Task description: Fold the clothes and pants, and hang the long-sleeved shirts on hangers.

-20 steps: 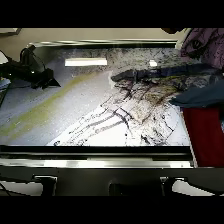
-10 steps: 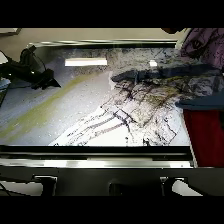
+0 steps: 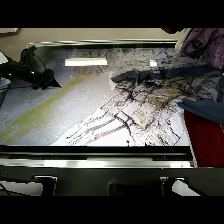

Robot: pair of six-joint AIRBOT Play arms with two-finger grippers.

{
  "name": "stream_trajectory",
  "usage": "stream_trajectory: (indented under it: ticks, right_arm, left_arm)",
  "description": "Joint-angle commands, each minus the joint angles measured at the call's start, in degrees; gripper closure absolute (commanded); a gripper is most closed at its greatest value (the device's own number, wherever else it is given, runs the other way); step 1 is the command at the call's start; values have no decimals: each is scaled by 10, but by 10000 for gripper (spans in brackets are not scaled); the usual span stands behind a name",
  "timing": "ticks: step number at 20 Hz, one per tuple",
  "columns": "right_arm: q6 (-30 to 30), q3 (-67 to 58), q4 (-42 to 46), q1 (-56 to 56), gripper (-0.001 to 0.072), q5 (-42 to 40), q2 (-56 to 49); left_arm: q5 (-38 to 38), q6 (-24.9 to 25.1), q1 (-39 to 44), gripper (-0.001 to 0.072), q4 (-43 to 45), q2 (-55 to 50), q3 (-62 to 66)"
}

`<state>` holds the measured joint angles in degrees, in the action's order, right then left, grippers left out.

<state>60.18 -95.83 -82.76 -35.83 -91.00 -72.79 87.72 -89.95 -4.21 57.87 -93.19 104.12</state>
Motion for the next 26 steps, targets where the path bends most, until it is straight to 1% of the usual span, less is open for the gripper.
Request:
stream_trajectory:
  ticks: [1, 5, 10, 15, 19, 26]
  right_arm:
    - [7, 43, 71, 0, 682, -25, 22]
    - [-3, 118, 102, 0, 682, 1, 48]
    - [-46, 223, 119, 0, 682, 23, 63]
    - [-54, 307, 131, 0, 681, 38, 79]
    - [-67, 339, 132, 0, 681, 25, 79]
    - [-73, 341, 134, 0, 681, -16, 79]
  left_arm:
    - [1, 0, 0, 687, 0, 0, 0]
    - [2, 0, 0, 687, 0, 0, 0]
    - [4, 0, 0, 687, 0, 0, 0]
    - [4, 0, 0, 687, 0, 0, 0]
    - [4, 0, 0, 687, 0, 0, 0]
    - [4, 0, 0, 687, 0, 0, 0]
